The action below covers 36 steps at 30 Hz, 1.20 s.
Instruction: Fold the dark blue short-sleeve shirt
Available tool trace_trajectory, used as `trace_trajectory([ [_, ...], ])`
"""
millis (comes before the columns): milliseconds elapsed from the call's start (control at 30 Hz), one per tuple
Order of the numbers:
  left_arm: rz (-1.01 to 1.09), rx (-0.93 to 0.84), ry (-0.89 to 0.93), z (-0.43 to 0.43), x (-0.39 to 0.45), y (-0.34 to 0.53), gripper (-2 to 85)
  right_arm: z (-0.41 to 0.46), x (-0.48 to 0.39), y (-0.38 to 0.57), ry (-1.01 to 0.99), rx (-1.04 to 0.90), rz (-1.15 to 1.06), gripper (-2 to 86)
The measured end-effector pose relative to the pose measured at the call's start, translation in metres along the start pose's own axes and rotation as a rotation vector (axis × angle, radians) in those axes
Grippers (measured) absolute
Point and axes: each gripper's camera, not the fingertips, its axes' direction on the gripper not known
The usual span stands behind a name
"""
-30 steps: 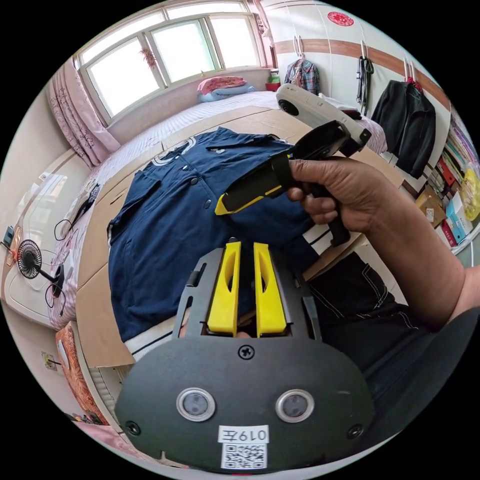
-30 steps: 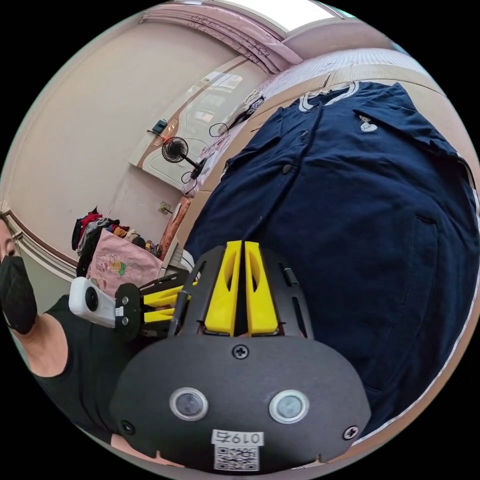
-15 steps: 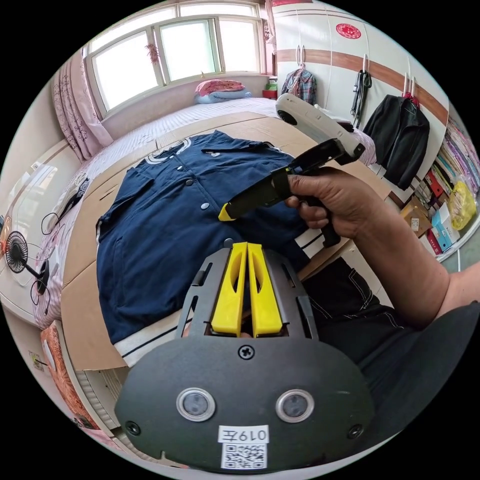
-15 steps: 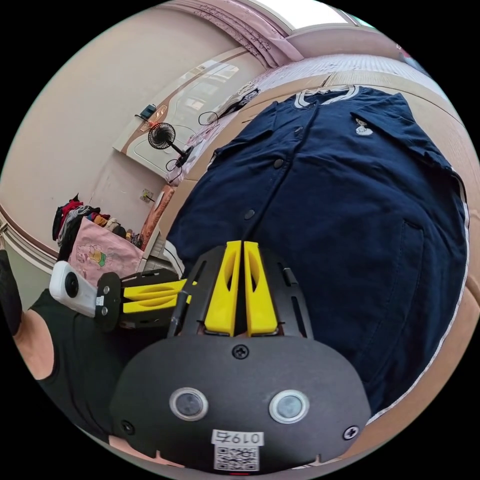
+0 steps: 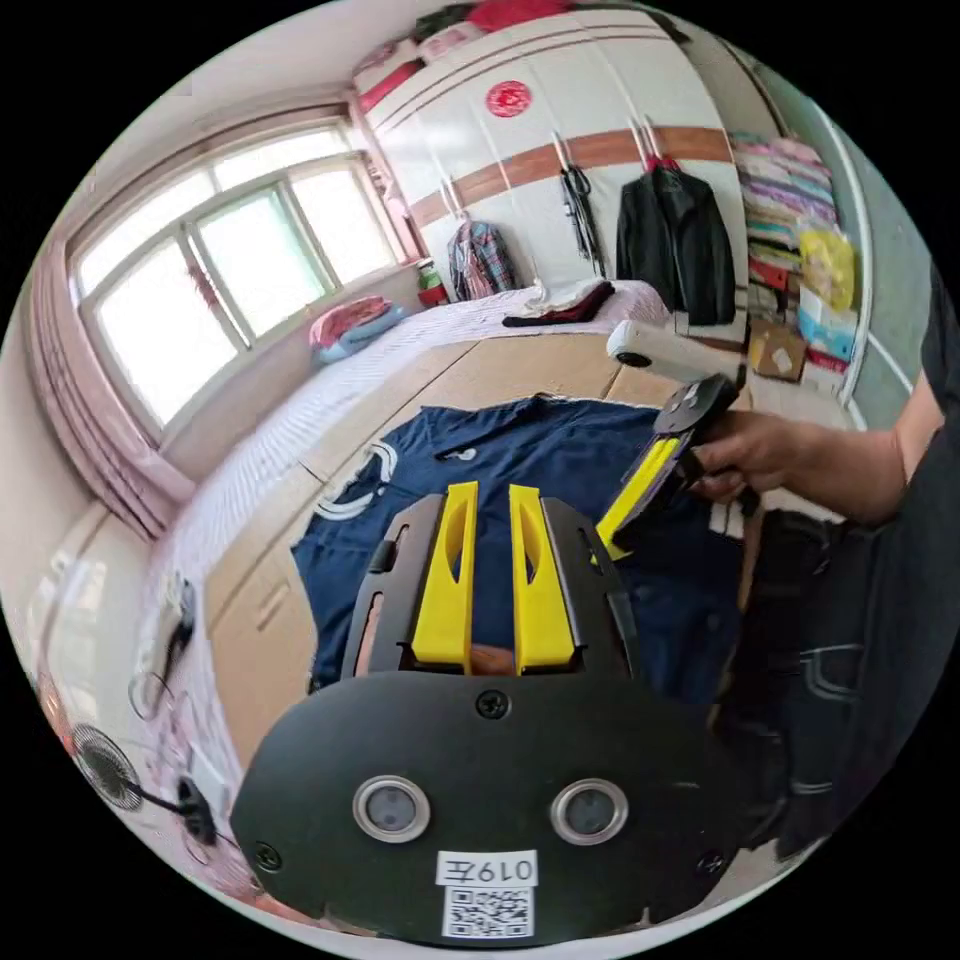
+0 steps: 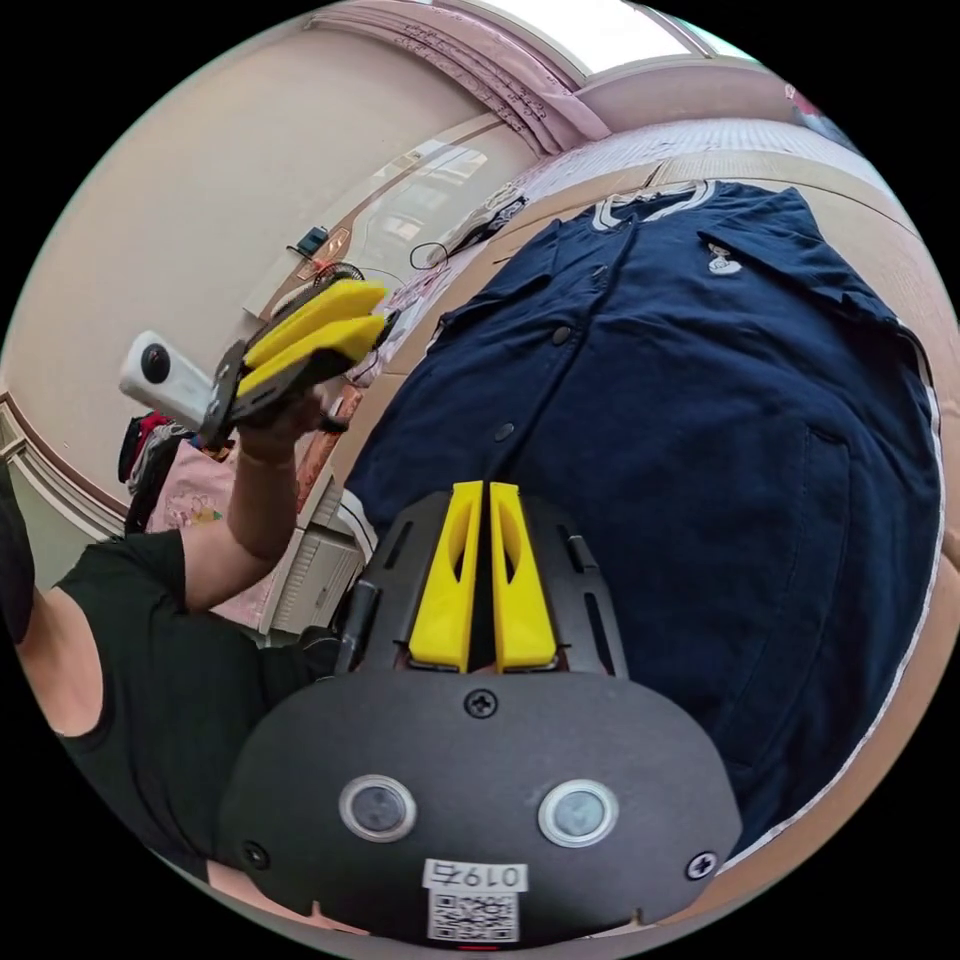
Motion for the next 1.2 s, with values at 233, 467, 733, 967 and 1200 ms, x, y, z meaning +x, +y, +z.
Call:
trace_trajectory([
  [233,0.354,-0.307,0.167,0.158,-0.026,-0.051,7.0,0.001,0.001,0.002,-0.016,0.009,0.005,0.0],
  [467,-0.002,-0.482,0.379,0.286,-0.092,-0.07,6.5,0.001,-0.008,0.002,0.016,0.005,-0.013,0.0],
  [733,-0.201,-0.59,0.189,0.364,-0.12,-0.07,9.9,0.001,-0.014,0.0,0.028,-0.002,-0.034,-0.2],
  [967,-0.302,-0.492,0.217,0.404,-0.174,-0.078,7.1,-0.004,-0.014,0.0,0.019,0.0,-0.028,-0.1],
  [1200,-0.077,-0.494,0.307,0.465,-0.212,-0.07,8.1,-0.009,-0.012,0.0,0.01,0.001,-0.018,-0.1],
])
